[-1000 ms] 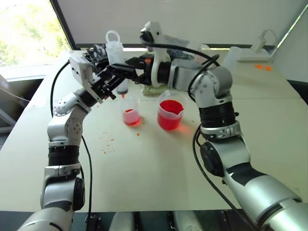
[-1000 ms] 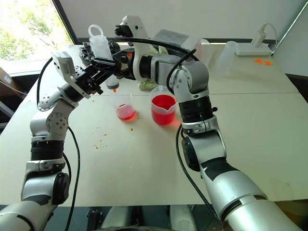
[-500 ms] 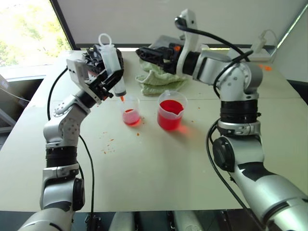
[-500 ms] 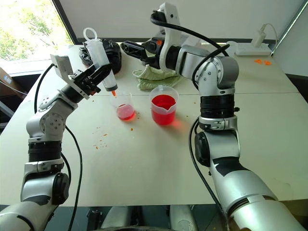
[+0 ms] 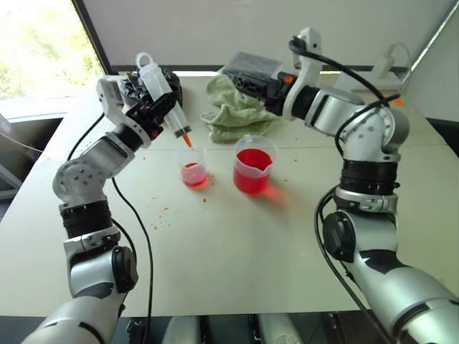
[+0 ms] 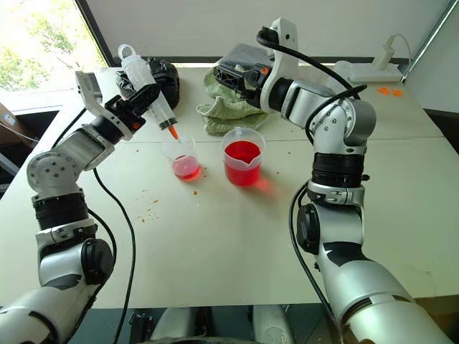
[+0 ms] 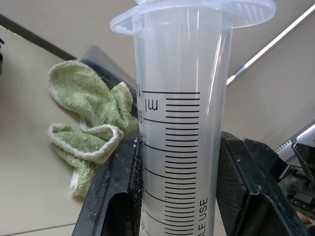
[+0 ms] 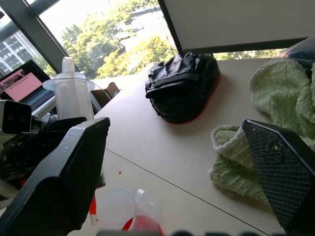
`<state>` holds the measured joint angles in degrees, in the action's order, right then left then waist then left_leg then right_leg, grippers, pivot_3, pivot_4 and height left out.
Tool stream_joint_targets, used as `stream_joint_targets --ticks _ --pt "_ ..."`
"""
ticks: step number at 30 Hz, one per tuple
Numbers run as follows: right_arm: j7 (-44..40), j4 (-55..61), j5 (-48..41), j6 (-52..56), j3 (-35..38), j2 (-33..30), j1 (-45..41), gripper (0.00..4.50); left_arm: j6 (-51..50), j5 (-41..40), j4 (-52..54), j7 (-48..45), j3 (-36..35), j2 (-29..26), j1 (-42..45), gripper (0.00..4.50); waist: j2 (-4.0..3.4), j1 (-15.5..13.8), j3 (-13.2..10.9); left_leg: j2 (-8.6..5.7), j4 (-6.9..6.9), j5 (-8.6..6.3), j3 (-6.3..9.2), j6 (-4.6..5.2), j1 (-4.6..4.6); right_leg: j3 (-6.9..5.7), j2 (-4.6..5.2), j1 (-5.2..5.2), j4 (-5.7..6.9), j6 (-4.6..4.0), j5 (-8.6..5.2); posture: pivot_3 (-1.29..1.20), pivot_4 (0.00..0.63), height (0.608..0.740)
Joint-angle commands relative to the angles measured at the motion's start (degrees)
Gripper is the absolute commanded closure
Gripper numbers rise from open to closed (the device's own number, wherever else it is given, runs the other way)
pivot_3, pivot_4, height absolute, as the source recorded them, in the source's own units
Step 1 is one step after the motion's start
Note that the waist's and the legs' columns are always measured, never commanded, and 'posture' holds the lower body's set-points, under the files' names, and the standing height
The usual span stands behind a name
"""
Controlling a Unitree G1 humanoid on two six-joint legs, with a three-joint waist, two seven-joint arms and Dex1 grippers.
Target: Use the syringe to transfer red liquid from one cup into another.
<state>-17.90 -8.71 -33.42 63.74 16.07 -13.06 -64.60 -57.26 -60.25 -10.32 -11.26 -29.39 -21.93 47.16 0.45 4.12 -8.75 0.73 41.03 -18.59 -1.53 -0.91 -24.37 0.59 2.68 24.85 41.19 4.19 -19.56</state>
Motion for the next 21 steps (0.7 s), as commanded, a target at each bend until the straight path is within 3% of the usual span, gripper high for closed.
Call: stream_joint_targets --ticks 1,6,11,15,21 --pt "0.84 3.87 -1.78 0.92 0.91 -0.47 0.91 0.02 -7.59 -6.96 -1.99 5.17 -6.19 -5.40 1.87 3.08 0.00 0.09 0.00 0.00 0.00 0.00 0.00 -0.01 0.00 0.00 0.00 0.00 0.00 0.00 0.00 0.00 0.150 0.711" --pt "1.77 5.89 -2.92 2.74 0.99 -0.23 3.79 0.02 -17.92 -14.57 -5.31 6.54 -11.16 -13.78 -0.89 3.08 0.00 0.02 0.00 0.00 -0.02 0.01 0.00 -0.02 0.00 0.00 -0.01 0.02 0.01 0.00 0.00 0.00 0.150 0.711" --pt "1.59 5.74 -3.04 3.00 0.87 -1.01 5.20 0.02 -24.39 -17.38 -5.35 5.53 -11.83 -18.44 -5.82 3.08 0.00 -0.20 0.00 -0.06 0.01 0.01 0.04 -0.02 0.00 0.00 0.04 -0.01 0.01 0.00 0.00 0.00 0.150 0.711" --pt "0.69 4.85 -2.54 2.59 0.78 -2.93 5.17 0.02 -30.30 -13.84 -6.33 5.38 -7.42 -20.96 -10.12 3.08 0.00 -0.14 0.00 -0.07 0.00 0.01 0.06 -0.03 0.00 0.00 0.03 -0.01 0.01 0.00 0.00 0.00 0.150 0.711" --pt "-0.09 3.59 -2.07 1.54 0.81 -6.09 4.06 0.02 -25.18 -5.27 -6.74 0.67 -1.66 -21.03 -13.93 3.08 0.00 -0.16 0.00 -0.07 -0.02 0.02 0.04 -0.04 0.02 0.00 0.03 -0.01 -0.01 0.00 0.00 0.00 0.150 0.711"
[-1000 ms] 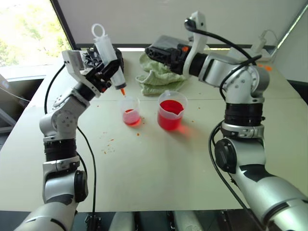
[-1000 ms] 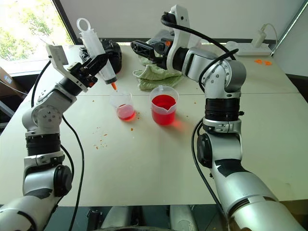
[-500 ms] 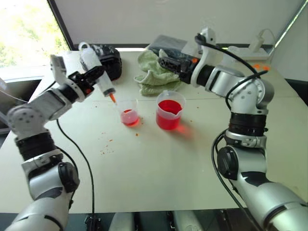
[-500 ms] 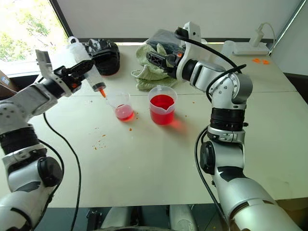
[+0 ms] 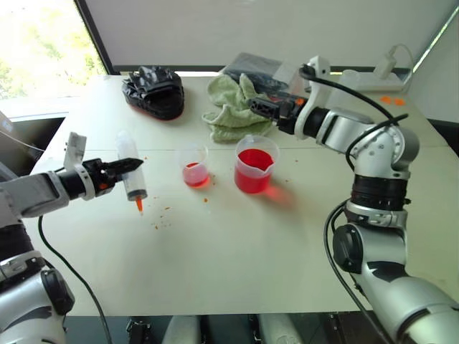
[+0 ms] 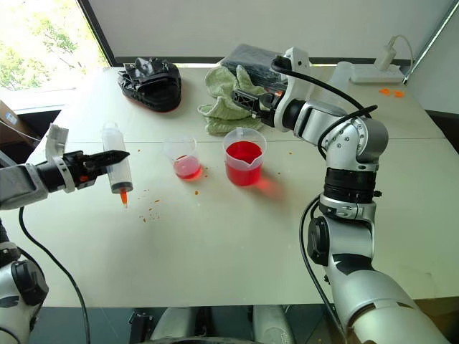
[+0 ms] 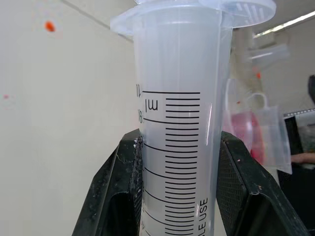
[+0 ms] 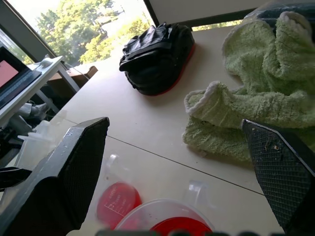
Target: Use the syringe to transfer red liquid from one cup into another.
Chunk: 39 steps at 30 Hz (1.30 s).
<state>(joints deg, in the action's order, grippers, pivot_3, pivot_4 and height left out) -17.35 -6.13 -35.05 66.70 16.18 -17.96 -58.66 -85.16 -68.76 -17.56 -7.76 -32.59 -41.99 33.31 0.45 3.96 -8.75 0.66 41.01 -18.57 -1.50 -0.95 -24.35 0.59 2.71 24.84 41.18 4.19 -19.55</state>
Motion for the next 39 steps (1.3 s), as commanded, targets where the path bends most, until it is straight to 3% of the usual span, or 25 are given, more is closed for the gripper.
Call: stream_joint_targets --ticks 1,12,14,15,19,26,32,39 --pt "-0.55 0.88 -0.48 -1.50 0.87 -1.59 -2.14 0.02 3.64 4.66 0.27 -3.99 2.71 -0.84 -0.31 3.08 0.00 0.00 0.00 0.00 0.00 0.00 0.00 0.00 0.00 0.00 0.00 0.00 0.00 0.00 0.00 0.00 0.150 0.711" --pt "1.37 5.71 -1.48 0.84 1.80 -3.75 -0.88 0.02 11.76 17.74 -8.86 -12.62 11.73 3.33 4.88 3.08 0.00 -0.95 0.00 -0.04 0.03 0.00 -0.04 0.00 -0.01 0.02 0.05 -0.01 0.00 0.00 0.00 0.00 0.150 0.711" --pt "0.92 6.80 -1.25 1.20 1.49 -4.92 -0.40 0.00 12.30 19.31 -9.18 -14.49 12.91 3.43 5.19 2.09 0.00 -1.34 0.00 -0.06 0.03 0.00 -0.05 0.00 0.00 0.03 0.06 -0.01 0.00 0.00 0.00 0.00 0.150 0.711" --pt "0.60 7.14 -1.11 1.23 1.23 -5.43 -0.25 0.00 12.23 19.73 -9.30 -15.36 13.09 3.38 5.29 1.81 0.00 -1.45 0.00 -0.06 0.03 0.00 -0.06 0.00 0.00 0.04 0.06 -0.01 0.00 0.00 0.00 0.00 0.150 0.711" --pt "-7.45 10.56 -2.16 -0.20 -1.94 -11.48 1.76 0.00 12.80 21.43 -7.39 -18.60 13.55 1.65 4.49 0.05 0.00 -1.48 0.00 -0.09 0.04 -0.01 -0.06 0.01 0.00 0.05 0.09 -0.03 -0.01 0.00 0.00 0.00 0.150 0.711" --pt "-23.96 12.60 -2.55 -7.24 -6.60 -22.12 6.29 0.00 18.93 22.16 2.40 -28.37 12.78 -2.74 2.04 0.05 0.00 -1.36 0.00 0.02 -0.01 -0.01 -0.11 0.01 0.01 0.12 -0.01 0.03 -0.05 0.00 0.00 0.00 0.150 0.711" --pt "-41.64 8.98 1.77 -18.30 -12.22 -33.21 10.69 0.00 23.82 20.63 18.54 -43.21 13.92 -12.00 -2.72 0.05 0.02 -1.67 -0.02 -0.02 0.01 -0.03 -0.12 0.06 -0.03 0.12 0.05 -0.01 -0.13 0.00 0.00 0.00 0.150 0.711" --pt "-61.72 5.61 7.49 -33.82 -18.05 -42.81 16.22 0.00 29.37 19.18 30.33 -55.00 7.89 -20.76 -10.66 0.05 0.01 -1.56 -0.04 0.00 0.01 -0.07 -0.12 0.12 0.02 0.13 0.06 -0.06 -0.30 -0.01 -0.01 0.00 0.150 0.711"
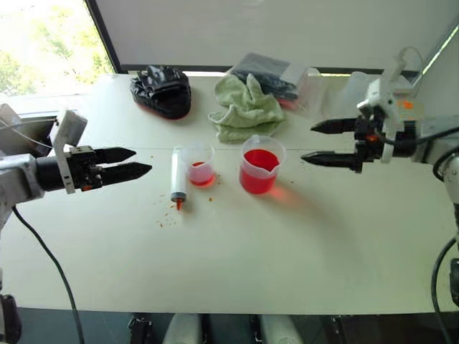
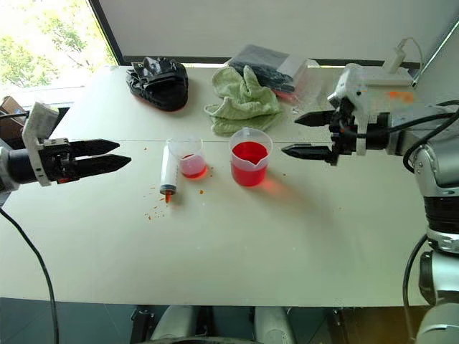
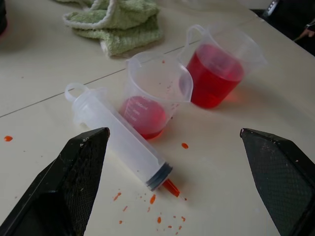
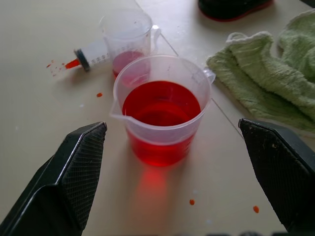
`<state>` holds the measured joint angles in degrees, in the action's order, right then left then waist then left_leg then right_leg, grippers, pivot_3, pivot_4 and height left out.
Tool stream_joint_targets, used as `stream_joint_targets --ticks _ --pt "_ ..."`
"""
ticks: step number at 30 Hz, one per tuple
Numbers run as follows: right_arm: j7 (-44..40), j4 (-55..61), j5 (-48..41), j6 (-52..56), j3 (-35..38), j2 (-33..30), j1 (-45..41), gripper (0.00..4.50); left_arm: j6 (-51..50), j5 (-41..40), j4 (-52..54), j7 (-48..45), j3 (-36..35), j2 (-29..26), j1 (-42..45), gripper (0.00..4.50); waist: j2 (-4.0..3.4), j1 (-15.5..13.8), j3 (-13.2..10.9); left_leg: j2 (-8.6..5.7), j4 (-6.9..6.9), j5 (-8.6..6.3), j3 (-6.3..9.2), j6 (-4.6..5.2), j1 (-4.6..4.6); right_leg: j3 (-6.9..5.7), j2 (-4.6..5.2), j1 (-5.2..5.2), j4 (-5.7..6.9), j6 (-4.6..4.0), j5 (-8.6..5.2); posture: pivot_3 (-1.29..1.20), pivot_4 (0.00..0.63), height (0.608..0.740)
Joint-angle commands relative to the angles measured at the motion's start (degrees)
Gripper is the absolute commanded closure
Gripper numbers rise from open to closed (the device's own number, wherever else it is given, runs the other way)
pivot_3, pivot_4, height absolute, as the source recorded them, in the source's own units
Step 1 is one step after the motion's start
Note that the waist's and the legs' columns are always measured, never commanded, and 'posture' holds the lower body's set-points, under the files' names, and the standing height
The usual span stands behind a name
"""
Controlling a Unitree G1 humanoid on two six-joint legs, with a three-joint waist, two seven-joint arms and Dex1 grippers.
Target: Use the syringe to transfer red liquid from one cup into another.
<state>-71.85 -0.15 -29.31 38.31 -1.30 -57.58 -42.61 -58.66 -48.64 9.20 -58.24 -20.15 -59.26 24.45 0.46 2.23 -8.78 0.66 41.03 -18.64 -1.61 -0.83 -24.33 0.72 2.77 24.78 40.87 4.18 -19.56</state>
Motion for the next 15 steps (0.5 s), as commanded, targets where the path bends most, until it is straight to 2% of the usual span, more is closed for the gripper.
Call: stream_joint_targets --ticks 1,5,15 --pt "-8.78 -0.80 2.33 -6.46 -1.08 -3.74 0.31 0.00 3.56 -0.91 4.33 -5.80 -5.41 -4.42 -2.69 0.05 -0.02 0.21 -0.03 0.03 0.00 0.00 0.00 0.01 0.00 0.00 -0.02 0.00 -0.01 0.00 0.00 0.00 0.150 0.711" --pt "-11.76 -2.67 5.16 -10.09 -2.89 -3.92 -0.34 0.00 6.06 -0.20 6.06 -8.83 -7.73 -6.95 -6.13 0.05 -0.03 0.19 -0.03 0.06 0.00 0.00 0.00 0.01 0.03 -0.01 -0.05 0.00 -0.01 -0.01 0.00 0.00 0.150 0.711" --pt "-14.59 -3.75 7.72 -11.76 -3.91 -3.16 -1.23 0.00 7.32 -1.34 7.91 -10.08 -9.20 -6.93 -11.07 0.05 -0.04 -0.10 -0.05 0.06 0.02 -0.02 -0.01 0.04 0.02 0.00 -0.03 -0.01 0.00 -0.01 0.00 0.00 0.150 0.711"
